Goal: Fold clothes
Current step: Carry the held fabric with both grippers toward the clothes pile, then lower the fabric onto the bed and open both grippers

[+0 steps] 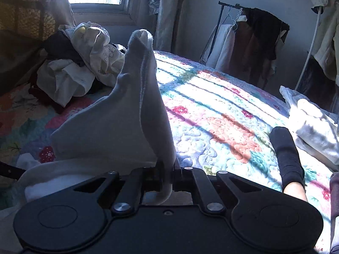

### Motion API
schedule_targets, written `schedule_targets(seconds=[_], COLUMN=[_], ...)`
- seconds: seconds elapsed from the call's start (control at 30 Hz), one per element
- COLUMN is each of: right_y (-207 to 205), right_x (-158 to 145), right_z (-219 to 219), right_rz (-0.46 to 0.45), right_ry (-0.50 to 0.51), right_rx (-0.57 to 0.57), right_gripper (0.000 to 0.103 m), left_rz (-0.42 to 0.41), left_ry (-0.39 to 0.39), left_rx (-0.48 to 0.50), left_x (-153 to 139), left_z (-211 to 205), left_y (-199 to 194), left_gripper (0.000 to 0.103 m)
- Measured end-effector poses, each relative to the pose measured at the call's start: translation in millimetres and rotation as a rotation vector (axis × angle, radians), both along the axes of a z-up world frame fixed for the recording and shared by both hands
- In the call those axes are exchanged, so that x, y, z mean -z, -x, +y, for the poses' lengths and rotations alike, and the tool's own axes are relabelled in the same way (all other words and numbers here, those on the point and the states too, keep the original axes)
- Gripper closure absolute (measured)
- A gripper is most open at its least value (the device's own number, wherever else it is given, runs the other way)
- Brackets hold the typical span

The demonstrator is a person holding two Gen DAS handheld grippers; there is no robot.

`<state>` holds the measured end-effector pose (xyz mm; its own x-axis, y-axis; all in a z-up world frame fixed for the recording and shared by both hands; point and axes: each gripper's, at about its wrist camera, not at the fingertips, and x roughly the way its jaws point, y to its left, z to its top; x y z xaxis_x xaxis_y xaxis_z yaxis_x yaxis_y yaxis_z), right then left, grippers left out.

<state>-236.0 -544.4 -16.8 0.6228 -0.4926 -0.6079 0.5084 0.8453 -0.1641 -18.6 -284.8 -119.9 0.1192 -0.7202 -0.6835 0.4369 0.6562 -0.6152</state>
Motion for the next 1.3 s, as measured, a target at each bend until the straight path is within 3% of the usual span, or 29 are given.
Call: schedule_targets(seconds=[0.03, 0.07, 0.13, 0.17, 0.2, 0.23, 0.27, 0.33, 0.4, 0.6, 0.67, 0.77, 0.93, 1.13, 1.2, 1.3], right_y=[-0.2, -0.3, -1.1, -0.2, 2.0, 2.9, 2.9, 3.5, 4.8, -4.6, -15.3, -38.2, -91.7, -151.5, -171.2, -201.8], right_x=[-0.4, -0.8, -1.7, -2.7, -2.6, -3.0, -2.9, -4.1, -6.9, -21.8, -28.0, -39.4, -65.2, -98.9, -96.3, -77.8], right_z=[2.8, 5.5, 10.6, 16.0, 20.2, 21.2, 20.8, 22.2, 25.8, 35.3, 37.7, 45.0, 73.0, 133.5, 144.3, 151.8], right_rz=[-0.004, -0.009, -0.013, -0.015, -0.023, -0.032, -0.037, -0.051, -0.07, -0.118, -0.145, -0.19, -0.272, -0.369, -0.361, -0.291], right_ry=[0.0, 0.0, 0.003, 0.004, -0.002, -0.018, -0.043, -0.081, -0.108, -0.217, -0.272, -0.339, -0.357, -0.231, -0.24, -0.319], right_rx=[-0.013, -0.026, -0.05, -0.061, -0.069, -0.072, -0.072, -0.08, -0.095, -0.18, -0.209, -0.262, -0.329, -0.383, -0.382, -0.407], right_gripper=[0.096, 0.096, 0.096, 0.095, 0.095, 0.093, 0.093, 0.093, 0.093, 0.094, 0.095, 0.095, 0.095, 0.095, 0.095, 0.092], left_rz=[0.034, 0.076, 0.135, 0.124, 0.08, 0.019, -0.042, -0.164, -0.28, -0.452, -0.461, -0.562, -0.571, -0.59, -0.598, -0.53], left_ry=[0.032, 0.063, 0.087, 0.071, 0.047, 0.003, -0.04, -0.127, -0.206, -0.225, -0.196, -0.226, -0.198, -0.301, -0.353, -0.421], left_rx=[-0.025, -0.031, -0.026, -0.028, -0.028, -0.025, -0.022, -0.015, -0.014, -0.183, -0.27, -0.406, -0.589, -0.66, -0.678, -0.705], left_x=[3.6, 5.5, 7.0, 5.0, 0.7, -3.7, -8.1, -17.0, -27.1, -89.2, -109.7, -132.0, -152.4, -146.2, -142.0, -121.7], left_z=[-0.3, -2.3, -8.6, -12.6, -16.5, -20.4, -24.3, -32.0, -37.5, 12.4, 47.4, 84.5, 141.6, 170.7, 178.0, 191.1], left_y=[-2.4, -4.8, -7.4, -4.9, 0.5, 7.7, 14.9, 29.4, 42.6, 48.9, 40.2, 28.5, -9.7, -48.6, -63.4, -89.5], left_gripper=[0.002, 0.0, 0.001, 0.005, 0.034, 0.073, 0.083, 0.088, 0.093, 0.093, 0.093, 0.097, 0.098, 0.098, 0.098, 0.098])
